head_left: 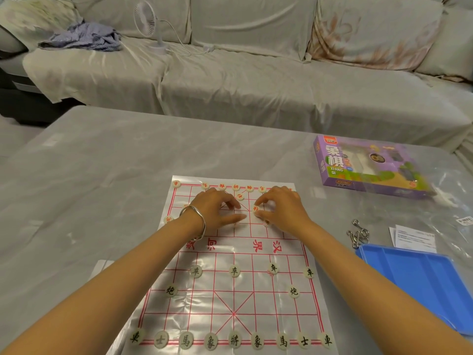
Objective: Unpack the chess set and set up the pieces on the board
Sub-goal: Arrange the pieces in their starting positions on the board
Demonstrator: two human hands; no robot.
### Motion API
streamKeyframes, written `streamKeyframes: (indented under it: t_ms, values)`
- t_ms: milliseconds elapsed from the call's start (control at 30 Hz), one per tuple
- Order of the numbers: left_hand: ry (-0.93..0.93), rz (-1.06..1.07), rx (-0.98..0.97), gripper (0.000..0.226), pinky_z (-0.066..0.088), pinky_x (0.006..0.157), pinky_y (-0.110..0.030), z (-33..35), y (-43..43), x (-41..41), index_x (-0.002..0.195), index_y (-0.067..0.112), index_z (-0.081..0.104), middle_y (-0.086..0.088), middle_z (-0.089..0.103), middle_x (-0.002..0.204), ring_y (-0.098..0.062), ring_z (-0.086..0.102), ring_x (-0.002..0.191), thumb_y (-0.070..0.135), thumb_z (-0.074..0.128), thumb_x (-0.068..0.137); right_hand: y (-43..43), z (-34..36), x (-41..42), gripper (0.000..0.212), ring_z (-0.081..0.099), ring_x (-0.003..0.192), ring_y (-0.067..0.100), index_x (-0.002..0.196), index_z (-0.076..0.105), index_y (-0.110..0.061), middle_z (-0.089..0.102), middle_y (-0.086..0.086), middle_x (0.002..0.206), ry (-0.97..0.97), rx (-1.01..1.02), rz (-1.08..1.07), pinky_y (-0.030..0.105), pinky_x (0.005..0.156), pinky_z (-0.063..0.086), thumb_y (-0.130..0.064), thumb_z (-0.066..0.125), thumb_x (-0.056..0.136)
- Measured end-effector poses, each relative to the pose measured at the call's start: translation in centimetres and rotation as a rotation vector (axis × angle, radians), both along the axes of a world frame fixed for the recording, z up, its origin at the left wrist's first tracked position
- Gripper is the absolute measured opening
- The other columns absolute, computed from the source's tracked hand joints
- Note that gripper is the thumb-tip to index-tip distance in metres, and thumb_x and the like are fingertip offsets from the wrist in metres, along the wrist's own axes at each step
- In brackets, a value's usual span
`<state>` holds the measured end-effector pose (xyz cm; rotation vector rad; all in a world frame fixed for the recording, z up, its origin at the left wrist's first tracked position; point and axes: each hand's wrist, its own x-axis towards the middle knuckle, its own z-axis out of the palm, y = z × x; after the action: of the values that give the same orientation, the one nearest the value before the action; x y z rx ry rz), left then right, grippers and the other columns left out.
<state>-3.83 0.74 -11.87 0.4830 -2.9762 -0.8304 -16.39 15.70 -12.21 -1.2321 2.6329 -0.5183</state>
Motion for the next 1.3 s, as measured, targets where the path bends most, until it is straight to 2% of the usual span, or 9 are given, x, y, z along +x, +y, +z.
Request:
streamKeyframes:
  t_ms: [133, 300, 500, 600, 733, 933, 1067, 1200, 1300]
  values:
    - [0.068, 0.096, 0.014, 0.036, 0.045, 0.090, -0.033, 0.6, -0.3, -1.5, 0.116, 0.025, 0.061, 0.004, 0.061, 0.115, -0.016, 0.052, 0.104, 0.040, 0.062, 0.083, 0.6, 1.0, -1.7, 0.027, 0.049, 0.100, 0.010, 0.108, 0.066, -0.028, 0.059, -0.005, 0.115, -0.091, -0.072, -0.082, 0.030, 0.091, 0.040, -0.036, 0.068, 0.082]
    - [-0.068, 0.071, -0.120, 0.045, 0.041, 0.098, -0.035, 0.7, -0.6, -3.5, 0.130, 0.025, 0.050, 0.001, 0.049, 0.133, -0.021, 0.044, 0.119, 0.036, 0.058, 0.088, 3.3, 1.5, -3.7, 0.021, 0.051, 0.095, 0.009, 0.107, 0.066, -0.024, 0.060, -0.001, 0.117, -0.190, -0.091, -0.150, 0.018, 0.075, 0.039, -0.026, 0.065, 0.086]
    - [-0.093, 0.060, -0.171, 0.040, 0.040, 0.097, -0.034, -0.1, -0.5, -4.4, 0.127, 0.027, 0.053, 0.001, 0.054, 0.126, -0.020, 0.045, 0.116, 0.033, 0.057, 0.089, 3.6, 1.0, -3.0, 0.025, 0.048, 0.097, 0.007, 0.109, 0.066, -0.027, 0.057, -0.005, 0.120, -0.199, -0.033, -0.072, 0.020, 0.080, 0.039, -0.032, 0.065, 0.085]
    - [-0.089, 0.063, -0.197, 0.036, 0.041, 0.094, -0.033, -0.5, -0.5, -4.5, 0.123, 0.028, 0.057, 0.001, 0.057, 0.121, -0.020, 0.047, 0.113, 0.033, 0.059, 0.088, 2.5, 0.8, -2.0, 0.026, 0.048, 0.094, 0.005, 0.106, 0.067, -0.028, 0.059, -0.006, 0.117, -0.152, -0.066, -0.034, 0.027, 0.088, 0.044, -0.038, 0.068, 0.082]
    - [-0.063, 0.084, -0.152, 0.027, 0.045, 0.089, -0.032, -0.8, -0.8, -4.5, 0.111, 0.029, 0.064, 0.003, 0.063, 0.111, -0.017, 0.051, 0.104, 0.036, 0.062, 0.085, 0.6, 0.3, -1.0, 0.031, 0.045, 0.092, 0.004, 0.106, 0.068, -0.027, 0.063, -0.007, 0.111, -0.081, -0.058, 0.015, 0.029, 0.094, 0.037, -0.044, 0.068, 0.080]
    - [0.093, 0.165, -0.051, 0.027, 0.041, 0.078, -0.024, 0.7, -3.7, -1.4, 0.106, 0.027, 0.065, 0.008, 0.063, 0.100, -0.011, 0.049, 0.091, 0.037, 0.066, 0.081, -1.1, -0.5, -0.1, 0.028, 0.052, 0.092, 0.008, 0.109, 0.068, -0.022, 0.064, -0.004, 0.112, -0.066, -0.035, 0.038, 0.020, 0.087, 0.040, -0.035, 0.067, 0.084]
    - [0.112, 0.271, -0.018, 0.024, 0.037, 0.074, -0.025, 1.3, -7.2, 1.7, 0.106, 0.027, 0.065, 0.012, 0.061, 0.092, -0.012, 0.051, 0.090, 0.033, 0.065, 0.083, -3.1, -0.2, 0.9, 0.029, 0.055, 0.097, 0.011, 0.112, 0.067, -0.022, 0.063, -0.004, 0.115, -0.114, -0.066, 0.053, 0.026, 0.093, 0.044, -0.032, 0.066, 0.085]
    - [0.099, 0.383, -0.005, 0.025, 0.039, 0.075, -0.026, 0.9, -9.3, 3.2, 0.109, 0.025, 0.064, 0.005, 0.062, 0.099, -0.012, 0.047, 0.088, 0.031, 0.062, 0.085, -5.8, 0.4, 1.8, 0.026, 0.052, 0.088, 0.007, 0.110, 0.068, -0.021, 0.064, -0.004, 0.110, -0.188, -0.172, 0.070, 0.021, 0.083, 0.044, -0.026, 0.066, 0.085]
    - [0.112, 0.418, 0.006, 0.023, 0.041, 0.077, -0.026, 0.4, -10.3, 3.8, 0.107, 0.026, 0.064, 0.002, 0.062, 0.105, -0.012, 0.047, 0.089, 0.034, 0.062, 0.085, -8.3, 0.8, 2.4, 0.025, 0.052, 0.085, 0.007, 0.107, 0.068, -0.022, 0.065, -0.004, 0.105, -0.167, -0.218, 0.094, 0.030, 0.090, 0.046, -0.030, 0.067, 0.084]
